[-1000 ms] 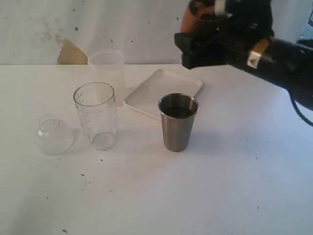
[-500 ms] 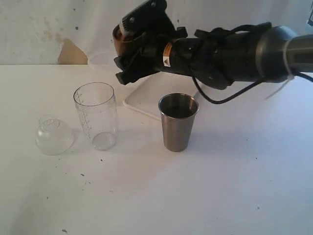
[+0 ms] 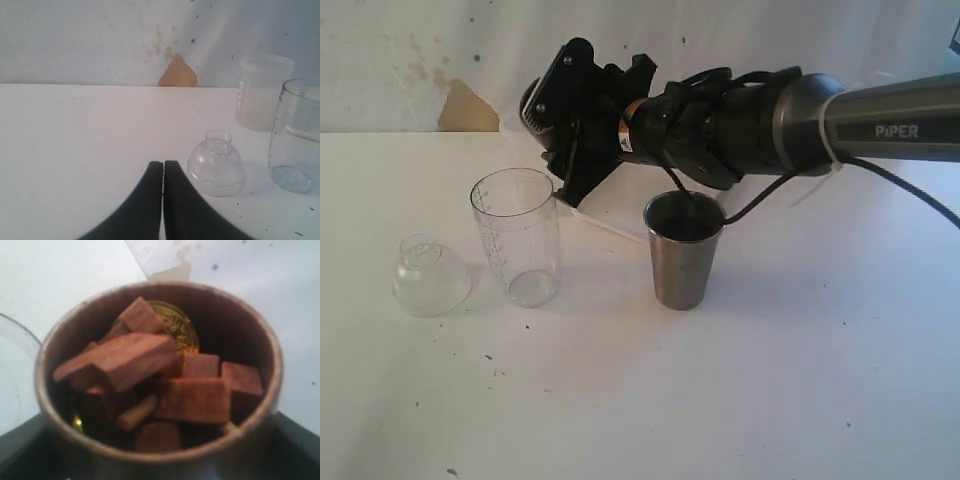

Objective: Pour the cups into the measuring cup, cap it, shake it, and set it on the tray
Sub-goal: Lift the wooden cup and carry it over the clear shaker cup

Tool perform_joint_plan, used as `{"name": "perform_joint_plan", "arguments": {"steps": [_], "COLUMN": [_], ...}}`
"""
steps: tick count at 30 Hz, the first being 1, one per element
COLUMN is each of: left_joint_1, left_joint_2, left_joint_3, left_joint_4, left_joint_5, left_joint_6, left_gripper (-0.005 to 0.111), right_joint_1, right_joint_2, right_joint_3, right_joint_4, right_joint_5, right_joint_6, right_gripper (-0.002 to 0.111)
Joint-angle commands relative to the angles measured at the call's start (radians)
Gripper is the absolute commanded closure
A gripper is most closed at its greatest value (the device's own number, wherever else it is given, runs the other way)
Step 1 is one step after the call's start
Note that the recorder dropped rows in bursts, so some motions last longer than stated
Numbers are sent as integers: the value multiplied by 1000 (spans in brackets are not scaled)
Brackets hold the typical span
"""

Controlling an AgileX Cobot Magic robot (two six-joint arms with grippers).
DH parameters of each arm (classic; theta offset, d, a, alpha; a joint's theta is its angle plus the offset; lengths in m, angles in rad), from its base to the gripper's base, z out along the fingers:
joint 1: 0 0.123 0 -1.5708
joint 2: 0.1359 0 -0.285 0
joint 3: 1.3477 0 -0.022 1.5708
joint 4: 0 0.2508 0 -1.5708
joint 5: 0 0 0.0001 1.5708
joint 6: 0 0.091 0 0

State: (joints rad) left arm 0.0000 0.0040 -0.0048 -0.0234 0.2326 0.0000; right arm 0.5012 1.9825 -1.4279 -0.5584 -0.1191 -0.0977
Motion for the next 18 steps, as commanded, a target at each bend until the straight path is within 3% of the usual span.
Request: {"name": "perform_joint_plan", "arguments": {"steps": [1,7,18], "left_joint_1": [0,0,0], "left_joint_2": [-4,-4,-4], "left_joint_3": [5,5,5], "left_joint_4": [-13,-13,-13], "left_joint_5": [0,0,0], "left_joint_6": [0,0,0], "left_gripper": [106,106,106], "right_joint_1": [-1,-1,28], "right_joint_2": [13,18,35], "right_joint_3": [-63,-73,-76], "right_joint_4": [4,4,4], "right_joint_5": [17,28,13], "right_joint_6": [-25,-243,-435], "right_gripper": [108,108,108]}}
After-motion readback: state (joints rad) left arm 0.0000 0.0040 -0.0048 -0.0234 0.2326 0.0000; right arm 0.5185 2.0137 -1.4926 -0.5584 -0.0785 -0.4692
